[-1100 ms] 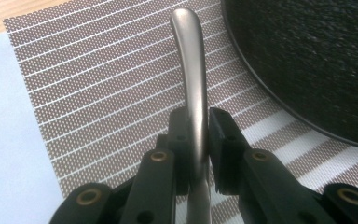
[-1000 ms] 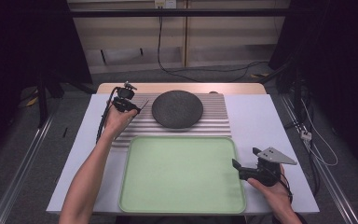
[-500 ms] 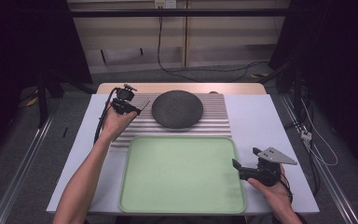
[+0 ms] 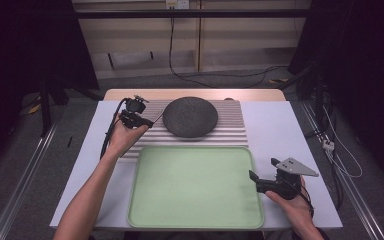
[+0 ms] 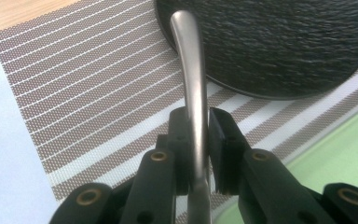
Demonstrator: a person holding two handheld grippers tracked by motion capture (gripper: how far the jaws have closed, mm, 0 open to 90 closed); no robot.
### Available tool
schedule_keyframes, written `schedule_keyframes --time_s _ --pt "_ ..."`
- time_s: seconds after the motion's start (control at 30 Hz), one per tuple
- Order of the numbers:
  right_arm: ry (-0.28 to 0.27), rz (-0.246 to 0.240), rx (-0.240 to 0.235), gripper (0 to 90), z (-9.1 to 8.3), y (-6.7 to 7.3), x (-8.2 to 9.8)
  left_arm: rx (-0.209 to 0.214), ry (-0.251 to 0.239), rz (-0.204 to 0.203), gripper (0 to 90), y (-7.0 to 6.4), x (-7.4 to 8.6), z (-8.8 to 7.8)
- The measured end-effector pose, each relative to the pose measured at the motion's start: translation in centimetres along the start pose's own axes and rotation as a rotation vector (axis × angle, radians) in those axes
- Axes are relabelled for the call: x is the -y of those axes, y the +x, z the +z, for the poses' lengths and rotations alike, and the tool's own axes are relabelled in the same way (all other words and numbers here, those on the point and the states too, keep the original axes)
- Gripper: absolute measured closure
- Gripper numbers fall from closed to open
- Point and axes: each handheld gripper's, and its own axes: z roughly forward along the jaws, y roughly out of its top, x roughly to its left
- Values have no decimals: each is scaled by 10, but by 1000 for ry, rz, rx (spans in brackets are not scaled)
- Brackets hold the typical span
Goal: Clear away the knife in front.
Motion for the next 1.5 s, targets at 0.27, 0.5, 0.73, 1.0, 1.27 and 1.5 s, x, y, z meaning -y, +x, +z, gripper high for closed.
schedule_keyframes --time_s 0.27,0.5,0.73,1.0,1.27,1.5 --pt "0 -1 -1 94 0 0 0 12 -20 2 798 -10 5 -8" --pt "-1 -2 0 94 0 0 0 -6 -9 28 798 -22 10 -16" --pt "0 0 -1 94 0 1 0 8 -23 53 798 -36 15 -26" --pt "1 -2 0 94 0 1 0 24 -20 78 798 -44 25 -31" --pt "2 -2 1 94 0 1 0 31 -4 73 798 -52 34 -32" --pt "3 -2 0 94 1 1 0 40 13 81 797 -59 43 -34"
